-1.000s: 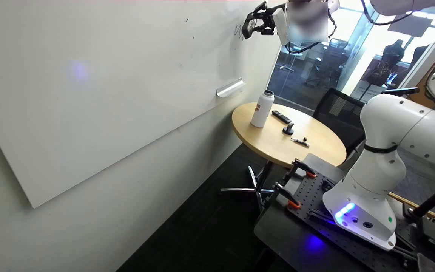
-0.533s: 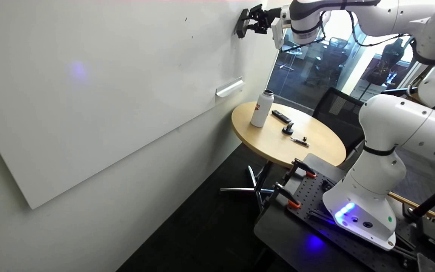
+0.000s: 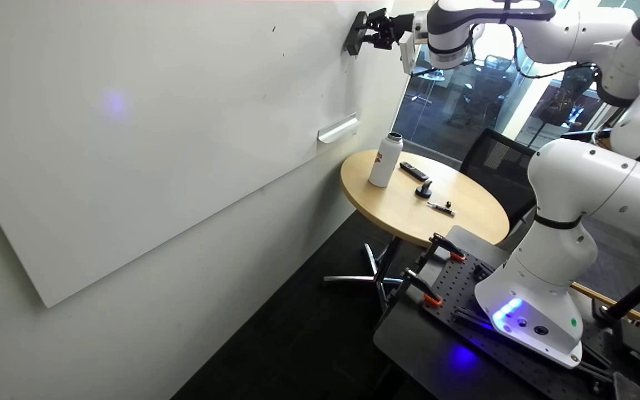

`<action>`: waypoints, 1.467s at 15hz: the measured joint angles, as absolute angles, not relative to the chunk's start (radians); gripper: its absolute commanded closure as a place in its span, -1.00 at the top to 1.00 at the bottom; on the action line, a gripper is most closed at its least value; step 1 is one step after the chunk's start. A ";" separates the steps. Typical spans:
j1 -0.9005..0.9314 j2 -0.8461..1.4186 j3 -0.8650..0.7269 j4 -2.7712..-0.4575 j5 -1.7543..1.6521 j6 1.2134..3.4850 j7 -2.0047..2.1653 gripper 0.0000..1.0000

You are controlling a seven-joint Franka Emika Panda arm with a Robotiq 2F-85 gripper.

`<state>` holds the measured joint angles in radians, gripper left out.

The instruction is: Pick up the duster and rub the white board

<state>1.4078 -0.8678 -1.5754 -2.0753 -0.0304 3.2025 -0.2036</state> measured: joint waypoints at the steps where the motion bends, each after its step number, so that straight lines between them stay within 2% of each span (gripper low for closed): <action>1: 1.410 -0.868 -1.582 -2.075 -0.031 3.203 -0.204 -0.46; 9: 1.487 -0.885 -1.752 -2.013 -0.040 3.217 -0.210 -0.46; 12: 1.500 -0.905 -1.767 -1.990 -0.044 3.217 -0.210 -0.46; 15: 1.493 -0.929 -1.738 -1.988 -0.065 3.215 -0.210 -0.46; 22: 1.435 -1.033 -1.550 -2.026 -0.114 3.141 -0.211 -0.46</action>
<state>1.4348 -1.0330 -1.5503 -2.0258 -0.1137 3.1408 -0.2108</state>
